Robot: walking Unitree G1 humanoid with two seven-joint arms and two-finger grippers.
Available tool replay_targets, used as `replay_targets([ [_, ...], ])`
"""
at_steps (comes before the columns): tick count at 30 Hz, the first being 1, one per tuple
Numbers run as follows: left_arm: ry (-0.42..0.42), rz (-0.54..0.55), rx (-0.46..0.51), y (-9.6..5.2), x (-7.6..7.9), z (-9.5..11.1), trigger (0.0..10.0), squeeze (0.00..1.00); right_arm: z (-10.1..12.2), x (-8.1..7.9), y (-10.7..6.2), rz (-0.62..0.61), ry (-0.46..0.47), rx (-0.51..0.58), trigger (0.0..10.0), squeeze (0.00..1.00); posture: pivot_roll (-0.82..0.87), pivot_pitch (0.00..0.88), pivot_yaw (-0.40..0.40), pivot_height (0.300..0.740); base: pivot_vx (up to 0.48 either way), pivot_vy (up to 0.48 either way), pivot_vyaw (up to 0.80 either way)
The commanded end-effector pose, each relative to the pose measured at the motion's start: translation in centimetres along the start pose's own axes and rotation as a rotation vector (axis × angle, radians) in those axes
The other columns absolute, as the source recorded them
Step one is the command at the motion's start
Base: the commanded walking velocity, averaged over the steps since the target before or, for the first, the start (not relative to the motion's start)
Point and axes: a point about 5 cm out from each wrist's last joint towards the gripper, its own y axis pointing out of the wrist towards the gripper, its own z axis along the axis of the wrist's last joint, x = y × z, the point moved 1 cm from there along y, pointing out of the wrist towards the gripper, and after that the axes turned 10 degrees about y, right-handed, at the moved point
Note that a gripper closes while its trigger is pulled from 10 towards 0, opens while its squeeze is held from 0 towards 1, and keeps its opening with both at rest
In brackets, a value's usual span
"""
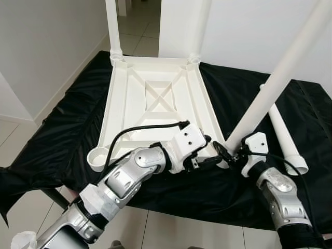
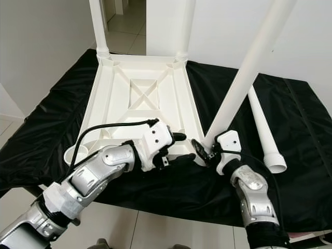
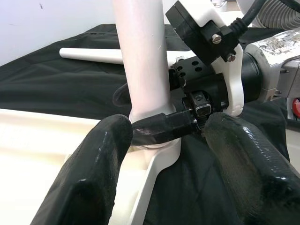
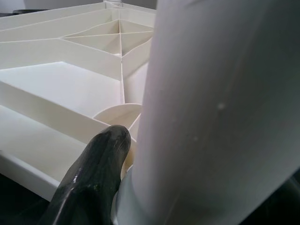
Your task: Building children table
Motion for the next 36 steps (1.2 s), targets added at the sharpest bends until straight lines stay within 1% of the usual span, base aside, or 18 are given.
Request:
replay_targets([
  [1,0.008,-0.169,0.018,0.1,1.2,0.2,10.0,0.00,-1.6,-0.4,-0.2,-0.032,0.077,-0.052,10.0,0.00,0.01,0.000,-0.030,0.740,0.000,0.000,0.00],
  [7,0.004,-0.170,0.019,0.1,1.4,0.1,10.0,0.00,-1.8,-1.4,0.3,-0.232,0.107,-0.036,10.0,0.00,0.00,0.000,-0.039,0.740,0.000,0.000,0.00],
  [9,0.004,-0.170,0.019,0.1,1.4,0.1,10.0,0.00,-1.7,-1.7,0.4,-0.271,0.113,-0.027,10.0,0.00,0.00,0.000,-0.041,0.740,0.000,0.000,0.00],
  [10,0.004,-0.171,0.018,0.1,1.5,0.1,10.0,0.00,-1.7,-1.9,0.4,-0.315,0.119,-0.020,10.0,0.00,0.00,0.000,-0.042,0.740,0.000,0.000,0.00],
  [11,0.004,-0.171,0.018,0.1,1.5,0.0,10.0,0.00,-1.8,-1.9,0.4,-0.432,0.157,-0.017,10.0,0.00,0.00,0.000,-0.043,0.740,0.000,0.000,0.00],
  [12,0.004,-0.171,0.018,0.1,1.5,0.0,10.0,0.00,-1.8,-1.9,0.4,-0.432,0.157,-0.017,10.0,0.00,0.00,0.000,-0.043,0.740,0.000,0.000,0.00],
  [17,0.004,-0.170,0.015,0.0,1.5,0.0,10.0,0.00,-1.9,-2.2,0.3,-0.602,0.233,-0.011,10.0,0.00,0.01,0.000,-0.047,0.740,0.000,0.000,0.00],
  [18,0.004,-0.170,0.015,0.0,1.5,0.0,10.0,0.00,-1.9,-2.2,0.3,-0.602,0.233,-0.011,10.0,0.00,0.01,0.000,-0.047,0.740,0.000,0.000,0.00],
  [20,0.003,-0.170,0.015,0.0,1.6,-0.1,10.0,0.00,-1.8,-2.7,0.4,-0.670,0.240,0.002,10.0,0.00,0.01,0.000,-0.054,0.740,0.000,0.000,0.00],
  [21,0.003,-0.170,0.015,0.0,1.6,-0.1,10.0,0.00,-1.8,-2.7,0.4,-0.670,0.240,0.002,10.0,0.00,0.01,0.000,-0.054,0.740,0.000,0.000,0.00],
  [23,0.004,-0.167,0.014,0.1,1.6,-0.1,10.0,0.00,-1.6,-3.5,0.6,-0.755,0.241,0.007,10.0,0.00,0.01,0.000,-0.057,0.740,0.000,0.000,0.00],
  [27,0.005,-0.164,0.014,0.0,1.5,0.0,10.0,0.00,-1.6,-4.0,0.6,-0.784,0.267,0.015,10.0,0.00,0.02,0.000,-0.060,0.740,0.000,0.000,0.00],
  [28,0.003,-0.161,0.014,0.0,1.5,0.0,10.0,0.00,-1.6,-4.5,0.8,-0.792,0.289,0.008,10.0,0.00,0.01,0.000,-0.060,0.740,0.000,0.000,0.00],
  [29,0.001,-0.158,0.014,0.0,1.5,-0.1,10.0,0.00,-1.4,-5.1,1.1,-0.765,0.291,0.012,10.0,0.00,0.01,0.000,-0.056,0.740,0.000,0.000,0.00],
  [32,0.000,-0.157,0.013,0.0,1.5,-0.1,10.0,0.00,-1.2,-5.4,1.2,-0.744,0.289,0.016,10.0,0.00,0.01,0.000,-0.056,0.740,0.000,0.000,0.00],
  [33,-0.001,-0.157,0.013,0.0,1.5,-0.1,10.0,0.00,-1.1,-5.5,1.3,-0.730,0.284,0.019,10.0,0.07,0.01,0.000,-0.056,0.740,0.000,0.000,0.00],
  [35,0.001,-0.162,0.014,0.0,1.6,-0.1,10.0,0.00,-1.0,-5.5,1.2,-0.725,0.274,0.021,10.0,0.07,0.01,0.000,-0.057,0.740,0.000,0.000,0.00],
  [36,0.003,-0.165,0.014,0.0,1.6,-0.1,10.0,0.00,-0.9,-5.4,1.1,-0.721,0.275,0.027,10.0,1.00,0.01,0.000,-0.058,0.740,0.000,0.000,0.00],
])
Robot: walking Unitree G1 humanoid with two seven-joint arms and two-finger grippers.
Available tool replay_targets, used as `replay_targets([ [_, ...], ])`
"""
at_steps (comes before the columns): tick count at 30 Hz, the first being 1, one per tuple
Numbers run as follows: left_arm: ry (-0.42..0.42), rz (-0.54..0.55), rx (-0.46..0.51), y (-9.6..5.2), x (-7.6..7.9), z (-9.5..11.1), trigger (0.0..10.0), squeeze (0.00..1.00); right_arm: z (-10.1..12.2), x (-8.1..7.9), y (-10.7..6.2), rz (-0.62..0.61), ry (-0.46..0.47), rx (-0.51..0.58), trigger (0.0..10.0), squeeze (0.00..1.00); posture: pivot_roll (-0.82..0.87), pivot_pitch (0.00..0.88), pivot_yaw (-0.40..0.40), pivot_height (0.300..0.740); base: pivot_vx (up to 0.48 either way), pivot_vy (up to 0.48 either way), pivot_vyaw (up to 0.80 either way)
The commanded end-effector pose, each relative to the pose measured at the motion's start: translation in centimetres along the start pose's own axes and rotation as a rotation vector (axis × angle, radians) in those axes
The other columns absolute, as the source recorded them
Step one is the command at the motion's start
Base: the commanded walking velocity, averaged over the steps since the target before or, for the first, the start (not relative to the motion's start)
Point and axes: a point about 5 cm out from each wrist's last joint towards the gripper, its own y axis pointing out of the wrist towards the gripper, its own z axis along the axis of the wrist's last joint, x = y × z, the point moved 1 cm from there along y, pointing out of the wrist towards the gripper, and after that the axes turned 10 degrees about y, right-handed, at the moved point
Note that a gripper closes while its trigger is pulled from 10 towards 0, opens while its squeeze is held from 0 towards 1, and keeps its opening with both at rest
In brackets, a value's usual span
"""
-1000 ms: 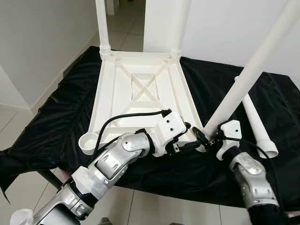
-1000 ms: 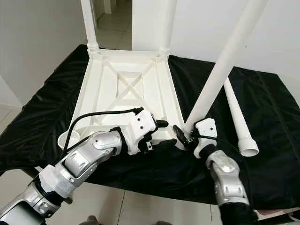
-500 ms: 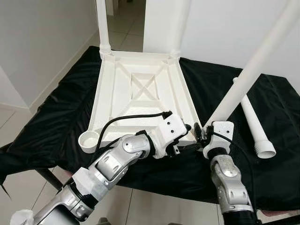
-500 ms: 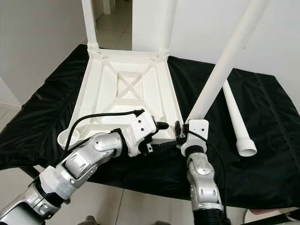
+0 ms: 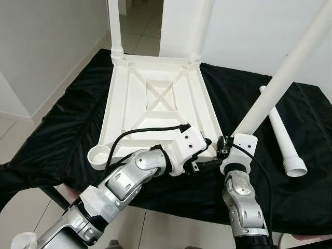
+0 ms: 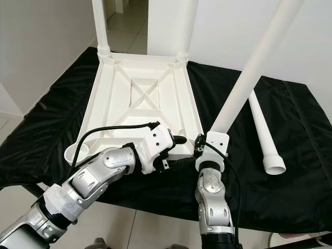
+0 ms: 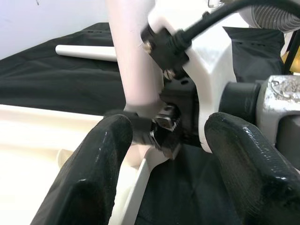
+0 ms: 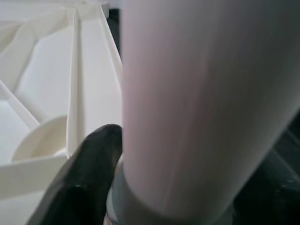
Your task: Building children table
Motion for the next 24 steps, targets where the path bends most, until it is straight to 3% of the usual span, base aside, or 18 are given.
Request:
replay_targets([
  [1,0.011,-0.152,0.023,0.0,1.1,0.2,10.0,0.00,-1.0,-0.6,-0.7,0.010,0.065,-0.052,10.0,1.00,0.01,0.000,-0.058,0.740,0.000,0.000,0.00],
  [10,0.008,-0.149,0.023,0.0,1.1,0.2,10.0,0.00,-0.3,0.5,-0.7,0.132,0.019,-0.017,10.0,1.00,0.01,0.000,-0.060,0.740,0.000,0.000,0.00],
  [11,0.008,-0.148,0.023,0.0,1.1,0.2,10.0,0.00,-0.2,0.9,-0.6,0.155,0.020,-0.018,10.0,0.60,0.00,0.000,-0.057,0.740,0.000,0.000,0.00],
  [12,0.008,-0.148,0.023,0.0,1.1,0.2,10.0,0.00,-0.2,0.9,-0.6,0.155,0.020,-0.018,10.0,0.60,0.00,0.000,-0.057,0.740,0.000,0.000,0.00],
  [13,0.007,-0.147,0.023,0.0,1.1,0.2,10.0,0.00,-0.1,1.4,-0.3,0.207,0.004,-0.021,10.0,0.00,0.00,0.000,-0.056,0.740,0.000,0.000,0.00],
  [24,0.011,-0.144,0.024,0.2,0.7,0.3,10.0,0.00,0.8,2.7,1.1,0.455,-0.129,-0.024,10.0,0.00,0.00,0.000,-0.037,0.740,0.000,0.000,0.00],
])
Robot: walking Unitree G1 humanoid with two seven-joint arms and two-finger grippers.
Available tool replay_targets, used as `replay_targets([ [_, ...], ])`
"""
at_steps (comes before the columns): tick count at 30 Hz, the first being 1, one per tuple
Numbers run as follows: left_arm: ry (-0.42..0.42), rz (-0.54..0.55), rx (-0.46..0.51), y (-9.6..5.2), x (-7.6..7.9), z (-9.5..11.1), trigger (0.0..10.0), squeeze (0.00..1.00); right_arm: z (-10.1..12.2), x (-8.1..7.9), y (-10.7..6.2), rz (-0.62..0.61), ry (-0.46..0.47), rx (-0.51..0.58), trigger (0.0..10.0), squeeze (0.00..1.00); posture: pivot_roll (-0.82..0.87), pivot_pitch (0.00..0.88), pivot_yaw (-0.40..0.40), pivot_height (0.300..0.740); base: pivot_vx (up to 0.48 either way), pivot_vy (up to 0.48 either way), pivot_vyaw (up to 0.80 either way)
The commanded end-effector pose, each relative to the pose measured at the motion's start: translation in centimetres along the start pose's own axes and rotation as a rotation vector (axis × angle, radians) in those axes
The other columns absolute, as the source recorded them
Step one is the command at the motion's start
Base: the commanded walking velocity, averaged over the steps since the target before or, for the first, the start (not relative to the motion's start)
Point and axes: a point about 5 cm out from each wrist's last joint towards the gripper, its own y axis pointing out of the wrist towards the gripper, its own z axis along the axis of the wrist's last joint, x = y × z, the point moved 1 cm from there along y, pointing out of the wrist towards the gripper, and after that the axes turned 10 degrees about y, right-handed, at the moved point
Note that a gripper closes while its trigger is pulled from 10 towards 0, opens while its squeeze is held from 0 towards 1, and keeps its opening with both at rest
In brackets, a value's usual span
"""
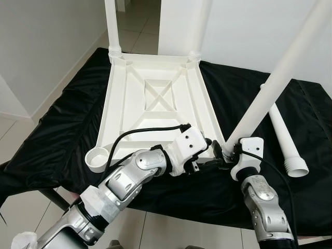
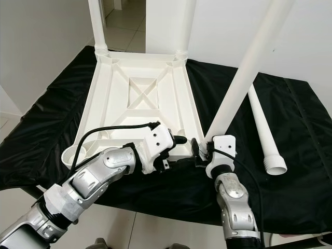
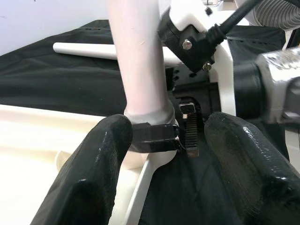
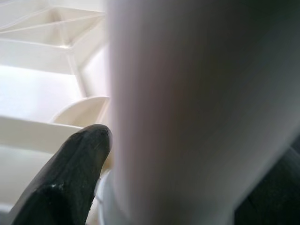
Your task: Building children table
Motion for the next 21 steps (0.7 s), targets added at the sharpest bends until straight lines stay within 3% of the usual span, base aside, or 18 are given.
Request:
replay_targets([
  [1,0.013,-0.143,0.021,0.1,0.6,0.3,10.0,0.00,0.2,0.1,0.3,0.050,-0.017,0.001,10.0,0.00,0.00,0.000,-0.035,0.740,0.000,0.000,0.00],
  [11,0.021,-0.141,0.025,0.2,0.4,0.5,10.0,0.00,0.1,-0.5,2.0,0.201,-0.069,-0.028,10.0,0.00,0.01,0.000,-0.033,0.740,0.000,0.000,0.00],
  [21,0.026,-0.134,0.026,0.2,0.2,0.6,10.0,0.00,-0.2,-1.1,2.4,0.288,-0.062,-0.032,10.0,0.00,0.02,0.000,-0.035,0.740,0.000,0.000,0.00],
])
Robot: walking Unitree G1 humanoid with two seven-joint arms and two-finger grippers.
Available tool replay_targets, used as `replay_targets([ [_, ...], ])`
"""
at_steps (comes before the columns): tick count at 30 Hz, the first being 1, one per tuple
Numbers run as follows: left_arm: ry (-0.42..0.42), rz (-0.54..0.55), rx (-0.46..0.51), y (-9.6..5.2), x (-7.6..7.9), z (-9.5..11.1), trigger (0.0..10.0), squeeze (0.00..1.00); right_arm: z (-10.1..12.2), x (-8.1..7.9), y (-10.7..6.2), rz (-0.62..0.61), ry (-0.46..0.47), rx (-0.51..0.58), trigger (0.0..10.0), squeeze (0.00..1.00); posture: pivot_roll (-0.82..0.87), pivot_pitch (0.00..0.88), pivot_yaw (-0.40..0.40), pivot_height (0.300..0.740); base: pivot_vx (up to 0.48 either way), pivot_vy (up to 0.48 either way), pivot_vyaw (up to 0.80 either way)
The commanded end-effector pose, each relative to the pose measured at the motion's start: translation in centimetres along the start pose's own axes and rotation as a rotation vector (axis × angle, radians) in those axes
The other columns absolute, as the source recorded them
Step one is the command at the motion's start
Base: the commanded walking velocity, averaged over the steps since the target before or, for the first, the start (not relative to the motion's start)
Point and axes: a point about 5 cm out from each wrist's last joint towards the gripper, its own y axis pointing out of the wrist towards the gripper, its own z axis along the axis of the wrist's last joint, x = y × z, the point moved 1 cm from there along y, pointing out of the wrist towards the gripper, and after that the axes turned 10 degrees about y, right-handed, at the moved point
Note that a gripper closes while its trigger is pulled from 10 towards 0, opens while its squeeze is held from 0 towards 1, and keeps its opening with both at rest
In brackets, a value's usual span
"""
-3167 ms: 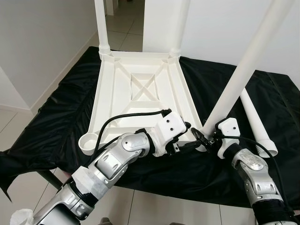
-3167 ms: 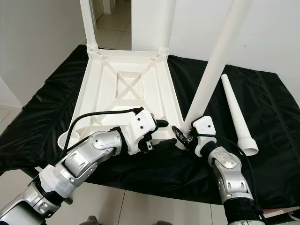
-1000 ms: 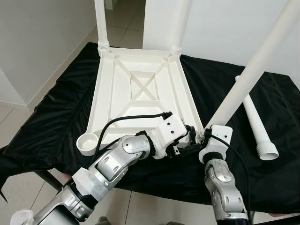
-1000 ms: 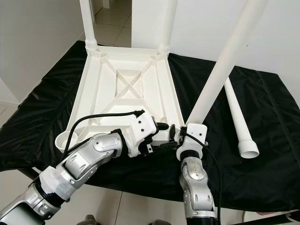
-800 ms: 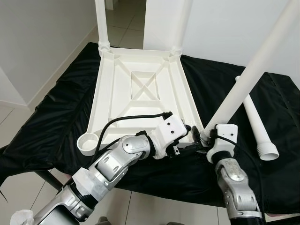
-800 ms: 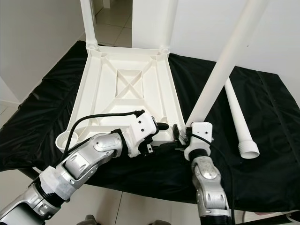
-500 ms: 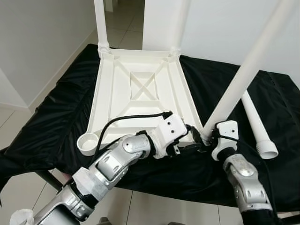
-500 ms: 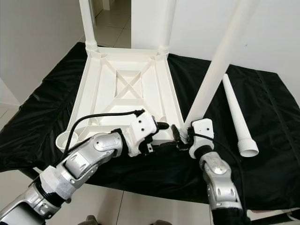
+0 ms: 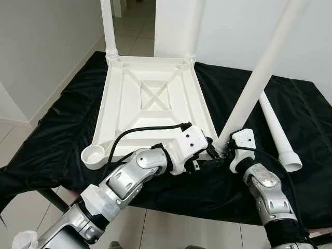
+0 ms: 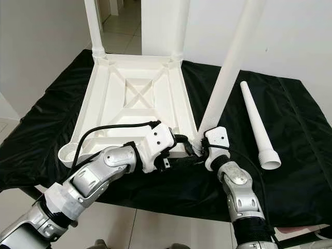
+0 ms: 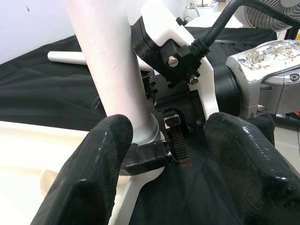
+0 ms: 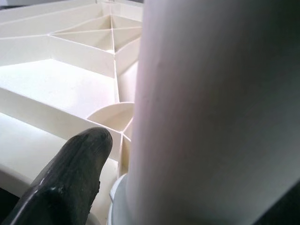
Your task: Building children table
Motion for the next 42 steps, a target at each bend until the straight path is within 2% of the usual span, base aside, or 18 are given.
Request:
replay_targets([
  [1,0.017,-0.135,0.021,0.1,0.4,0.3,10.0,0.00,-0.1,-0.4,0.5,0.034,0.000,-0.011,10.0,0.00,0.02,0.000,-0.035,0.740,0.000,0.000,0.00],
  [3,0.018,-0.135,0.022,0.1,0.4,0.3,10.0,0.00,-0.1,-0.3,0.5,0.037,0.001,-0.012,10.0,0.00,0.02,0.000,-0.035,0.740,0.000,0.000,0.00],
  [4,0.018,-0.136,0.023,0.1,0.5,0.4,10.0,0.00,-0.5,-0.4,0.4,0.046,0.017,-0.021,1.6,0.00,0.01,0.000,-0.033,0.740,0.000,0.000,0.00],
  [7,0.018,-0.136,0.023,0.1,0.5,0.4,10.0,0.00,-0.6,-0.4,0.4,0.049,0.020,-0.023,1.6,0.00,0.01,0.000,-0.033,0.740,0.000,0.000,0.00],
  [8,0.019,-0.137,0.023,0.1,0.5,0.4,10.0,0.00,-0.8,-0.4,0.2,0.050,0.030,-0.029,0.0,0.00,0.01,0.000,-0.033,0.740,0.000,0.000,0.00],
  [15,0.019,-0.142,0.023,0.0,0.5,0.4,10.0,0.00,-1.3,-0.4,-0.1,0.040,0.063,-0.037,0.0,0.00,0.01,0.000,-0.030,0.740,0.000,0.000,0.00],
  [16,0.019,-0.142,0.023,0.0,0.6,0.4,10.0,0.00,-1.3,-0.4,-0.2,0.025,0.074,-0.037,6.1,0.00,0.01,0.000,-0.030,0.740,0.000,0.000,0.00],
  [17,0.019,-0.142,0.023,0.0,0.6,0.4,10.0,0.00,-1.3,-0.4,-0.2,0.025,0.074,-0.037,6.1,0.00,0.01,0.000,-0.030,0.740,0.000,0.000,0.00],
  [18,0.019,-0.143,0.022,0.0,0.6,0.4,10.0,0.00,-1.4,-0.3,-0.2,0.013,0.088,-0.036,10.0,0.00,0.01,0.000,-0.031,0.740,0.000,0.000,0.00],
  [28,0.014,-0.144,0.021,0.0,0.7,0.3,10.0,0.00,-2.1,-0.4,-0.1,-0.194,0.139,-0.065,10.0,0.00,0.01,0.000,-0.035,0.740,0.000,0.000,0.00],
  [30,0.012,-0.145,0.021,0.0,0.8,0.3,10.0,0.00,-2.3,-0.5,-0.1,-0.340,0.182,-0.068,10.0,0.00,0.01,0.000,-0.036,0.740,0.000,0.000,0.00],
  [32,0.012,-0.145,0.021,0.0,0.8,0.3,10.0,0.00,-2.3,-0.5,-0.1,-0.360,0.189,-0.068,10.0,0.00,0.01,0.000,-0.036,0.740,0.000,0.000,0.00],
  [33,0.011,-0.145,0.021,0.0,0.8,0.3,10.0,0.00,-2.3,-0.6,-0.2,-0.428,0.193,-0.067,10.0,0.00,0.00,0.000,-0.035,0.740,0.000,0.000,0.00],
  [35,0.011,-0.145,0.021,0.0,0.8,0.3,10.0,0.00,-2.3,-0.6,-0.2,-0.428,0.193,-0.067,10.0,0.00,0.00,0.000,-0.035,0.740,0.000,0.000,0.00],
  [36,0.010,-0.146,0.023,0.1,0.9,0.3,10.0,0.00,-2.2,-1.5,-0.2,-0.586,0.247,-0.033,10.0,0.00,0.00,0.000,-0.035,0.740,0.000,0.000,0.00],
  [39,0.008,-0.146,0.023,0.1,0.9,0.3,10.0,0.00,-2.2,-2.4,-0.2,-0.675,0.288,-0.015,10.0,0.00,0.00,0.000,-0.036,0.740,0.000,0.000,0.00],
  [41,0.004,-0.146,0.022,0.0,0.9,0.2,10.0,0.00,-1.9,-3.9,0.2,-0.644,0.318,0.009,10.0,0.00,0.00,0.000,-0.034,0.740,0.000,0.000,0.00],
  [42,0.004,-0.146,0.022,0.0,0.9,0.2,10.0,0.00,-1.9,-3.9,0.2,-0.644,0.318,0.009,10.0,0.00,0.00,0.000,-0.034,0.740,0.000,0.000,0.00],
])
